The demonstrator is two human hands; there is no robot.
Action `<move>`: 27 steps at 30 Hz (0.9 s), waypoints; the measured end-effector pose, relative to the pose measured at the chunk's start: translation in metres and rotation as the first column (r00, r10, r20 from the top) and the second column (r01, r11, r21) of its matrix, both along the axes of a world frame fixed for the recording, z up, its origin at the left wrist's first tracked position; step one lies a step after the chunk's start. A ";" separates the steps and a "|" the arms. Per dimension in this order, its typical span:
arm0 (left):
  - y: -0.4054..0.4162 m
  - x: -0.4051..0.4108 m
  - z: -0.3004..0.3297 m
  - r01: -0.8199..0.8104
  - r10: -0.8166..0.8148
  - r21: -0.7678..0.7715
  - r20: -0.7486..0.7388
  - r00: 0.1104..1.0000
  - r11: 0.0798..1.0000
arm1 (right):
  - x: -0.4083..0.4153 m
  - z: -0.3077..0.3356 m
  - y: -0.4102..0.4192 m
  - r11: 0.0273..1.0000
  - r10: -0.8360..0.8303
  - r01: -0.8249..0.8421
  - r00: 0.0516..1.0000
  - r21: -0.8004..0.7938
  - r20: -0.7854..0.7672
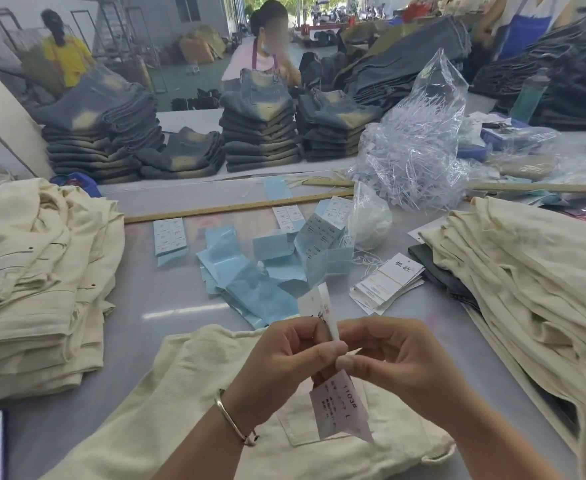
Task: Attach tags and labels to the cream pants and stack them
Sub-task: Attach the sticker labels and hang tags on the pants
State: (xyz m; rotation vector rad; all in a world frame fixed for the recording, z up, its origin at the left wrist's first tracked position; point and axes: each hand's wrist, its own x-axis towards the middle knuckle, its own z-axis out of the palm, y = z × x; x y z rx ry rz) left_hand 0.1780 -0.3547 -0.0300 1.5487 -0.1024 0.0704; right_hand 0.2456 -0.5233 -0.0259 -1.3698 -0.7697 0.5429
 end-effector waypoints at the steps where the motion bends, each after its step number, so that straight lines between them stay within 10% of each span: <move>1: 0.000 0.000 0.000 -0.001 0.001 -0.017 0.005 1.000 1.000 | 0.000 0.000 0.001 0.999 0.002 0.000 0.999 0.034 -0.042; 12: -0.002 0.000 -0.009 -0.117 0.117 -0.129 -0.010 0.993 0.985 | 0.010 -0.016 0.006 0.963 -0.268 0.261 0.949 -0.064 -0.164; 17: 0.000 -0.003 -0.022 -0.239 0.229 -0.072 -0.126 0.965 0.968 | 0.084 -0.070 -0.012 0.541 -0.699 0.710 0.678 -0.451 0.228; 27: -0.010 0.004 -0.047 -0.332 0.276 -0.116 -0.345 0.897 0.936 | 0.215 -0.137 -0.004 0.638 -0.770 0.547 0.482 -0.542 -0.419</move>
